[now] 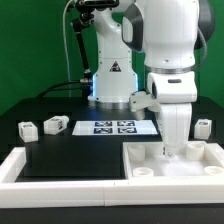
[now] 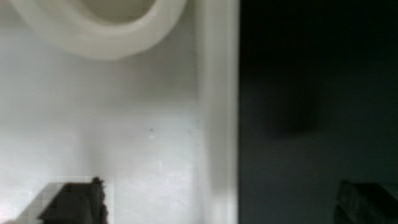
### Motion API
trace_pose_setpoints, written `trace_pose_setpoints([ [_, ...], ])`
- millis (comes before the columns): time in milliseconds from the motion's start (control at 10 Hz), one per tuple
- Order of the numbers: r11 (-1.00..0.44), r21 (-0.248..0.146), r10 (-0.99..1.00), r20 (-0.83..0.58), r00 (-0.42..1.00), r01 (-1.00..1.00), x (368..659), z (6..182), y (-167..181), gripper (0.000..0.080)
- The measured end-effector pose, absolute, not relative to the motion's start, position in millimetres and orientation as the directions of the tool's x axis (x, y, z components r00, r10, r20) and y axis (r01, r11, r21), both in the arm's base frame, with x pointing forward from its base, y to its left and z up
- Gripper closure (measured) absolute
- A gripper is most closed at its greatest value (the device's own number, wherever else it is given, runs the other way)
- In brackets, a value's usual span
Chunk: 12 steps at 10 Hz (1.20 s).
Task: Assemble square table
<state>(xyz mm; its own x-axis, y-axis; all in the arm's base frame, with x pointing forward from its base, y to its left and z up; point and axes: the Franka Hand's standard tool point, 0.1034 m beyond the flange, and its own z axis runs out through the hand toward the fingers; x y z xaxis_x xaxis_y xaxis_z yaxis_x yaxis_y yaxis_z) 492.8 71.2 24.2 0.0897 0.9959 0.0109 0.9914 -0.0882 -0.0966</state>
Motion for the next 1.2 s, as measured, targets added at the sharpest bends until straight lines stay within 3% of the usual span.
trace_pose_setpoints([
  [300,-0.295,-0.063,0.956,-0.017,0.294,0.954,473,55.5,88,0.0151],
  [500,-0.523,-0.060,0.852,-0.048,0.521,0.850,466,68.5,105,0.0151],
  [700,-0.659,-0.050,0.752,-0.055,0.657,0.750,461,69.0,126,0.0151],
  [1200,-0.862,-0.051,0.507,-0.069,0.859,0.504,458,67.7,131,0.0151],
])
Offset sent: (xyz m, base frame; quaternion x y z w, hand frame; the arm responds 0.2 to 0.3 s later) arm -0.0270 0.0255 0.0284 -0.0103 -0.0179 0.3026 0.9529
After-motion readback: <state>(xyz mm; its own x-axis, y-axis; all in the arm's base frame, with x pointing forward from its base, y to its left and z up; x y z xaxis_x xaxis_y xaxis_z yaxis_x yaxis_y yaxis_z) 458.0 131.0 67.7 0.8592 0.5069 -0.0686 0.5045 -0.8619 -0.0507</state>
